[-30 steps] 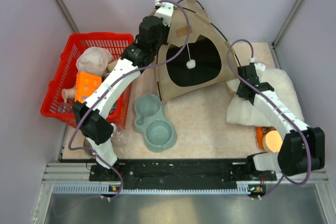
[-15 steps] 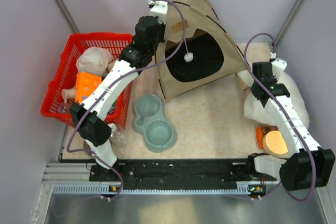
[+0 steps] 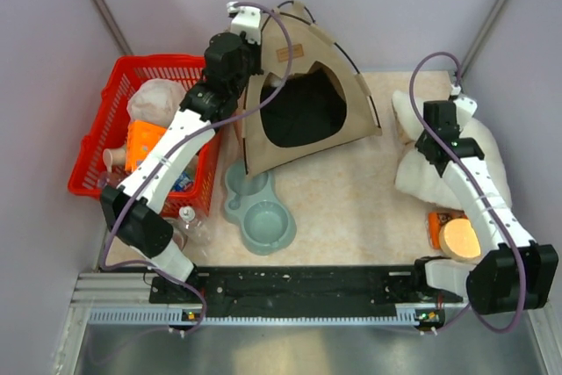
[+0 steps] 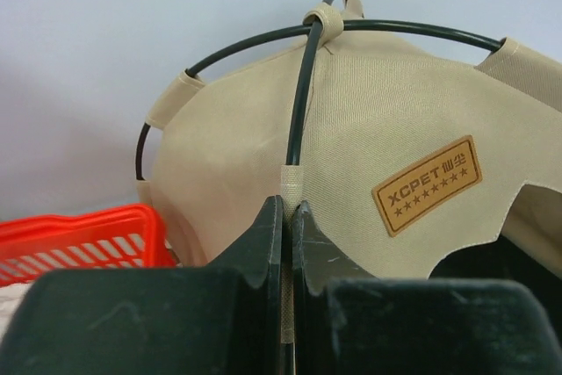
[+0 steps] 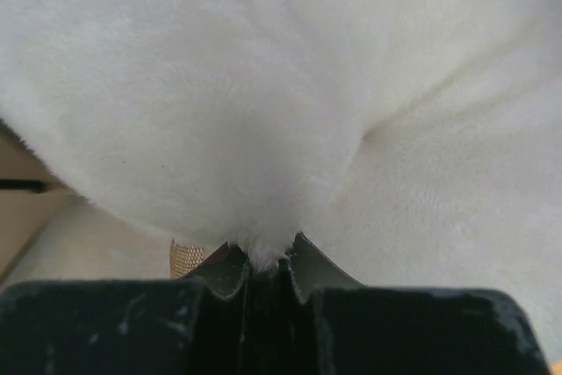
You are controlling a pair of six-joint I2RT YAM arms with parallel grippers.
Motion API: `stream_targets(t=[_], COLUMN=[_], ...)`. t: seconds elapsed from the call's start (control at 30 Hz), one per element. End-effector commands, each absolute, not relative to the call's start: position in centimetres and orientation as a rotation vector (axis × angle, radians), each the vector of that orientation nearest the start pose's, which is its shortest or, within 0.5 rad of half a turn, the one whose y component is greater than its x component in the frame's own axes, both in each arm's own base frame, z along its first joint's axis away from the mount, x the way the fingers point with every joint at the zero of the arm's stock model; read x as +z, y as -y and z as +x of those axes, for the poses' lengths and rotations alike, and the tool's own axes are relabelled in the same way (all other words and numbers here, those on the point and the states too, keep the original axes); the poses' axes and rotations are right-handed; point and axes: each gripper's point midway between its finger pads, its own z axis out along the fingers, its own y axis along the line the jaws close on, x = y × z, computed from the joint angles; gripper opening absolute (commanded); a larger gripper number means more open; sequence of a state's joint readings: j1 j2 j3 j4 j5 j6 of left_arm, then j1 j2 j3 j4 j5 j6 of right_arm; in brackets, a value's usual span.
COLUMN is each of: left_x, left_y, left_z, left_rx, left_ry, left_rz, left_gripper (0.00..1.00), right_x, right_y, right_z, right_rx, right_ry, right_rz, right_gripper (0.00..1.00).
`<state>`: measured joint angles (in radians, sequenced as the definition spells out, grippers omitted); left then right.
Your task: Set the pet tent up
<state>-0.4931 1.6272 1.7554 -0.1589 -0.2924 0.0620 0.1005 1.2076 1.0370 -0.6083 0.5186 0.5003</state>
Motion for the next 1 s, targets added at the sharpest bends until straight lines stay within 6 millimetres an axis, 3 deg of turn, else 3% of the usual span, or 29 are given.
stream_targets(t=[0.0,0.1,0.13,0.23,0.37,0.57,0.8,0.97], left_x=[43.2,42.6,43.3,42.6,40.4,39.3,38.0,41.8], left_y=[22.3,23.5,23.9,24.6,25.3,26.6,27.4,27.3], left_z=[46.4,46.5,46.6,46.9,47.4,47.8,48.0,48.0], left_rx=[-0.312,-0.381,-0.405,-0.429,-0.466,-0.550,-0.597,-0.605], left_ry=[-1.493,-1.509,-1.477,-1.481,-1.503,-1.504,-1.510,-1.428], left_rz=[0.229,0.230,0.236,0.249,0.236,0.190,0.158,0.147], left_gripper=[0.00,0.00,0.00,0.00,0.00,0.00,0.00,0.00], right_x=[31.1,35.8,37.5,41.9,45.8,48.8,50.1,51.3], right_y=[0.6,-1.4,-2.0,-3.3,-6.2,-11.3,-13.4,-13.6], right_z=[35.8,35.3,34.8,32.9,30.4,26.2,22.5,20.6], right_rx=[0.061,0.193,0.237,0.318,0.446,0.675,0.770,0.795], right_ry=[-1.819,-1.743,-1.705,-1.610,-1.543,-1.485,-1.447,-1.415], right_rz=[0.554,0.453,0.419,0.314,0.122,-0.184,-0.359,-0.386], right_gripper=[0.00,0.00,0.00,0.00,0.00,0.00,0.00,0.00])
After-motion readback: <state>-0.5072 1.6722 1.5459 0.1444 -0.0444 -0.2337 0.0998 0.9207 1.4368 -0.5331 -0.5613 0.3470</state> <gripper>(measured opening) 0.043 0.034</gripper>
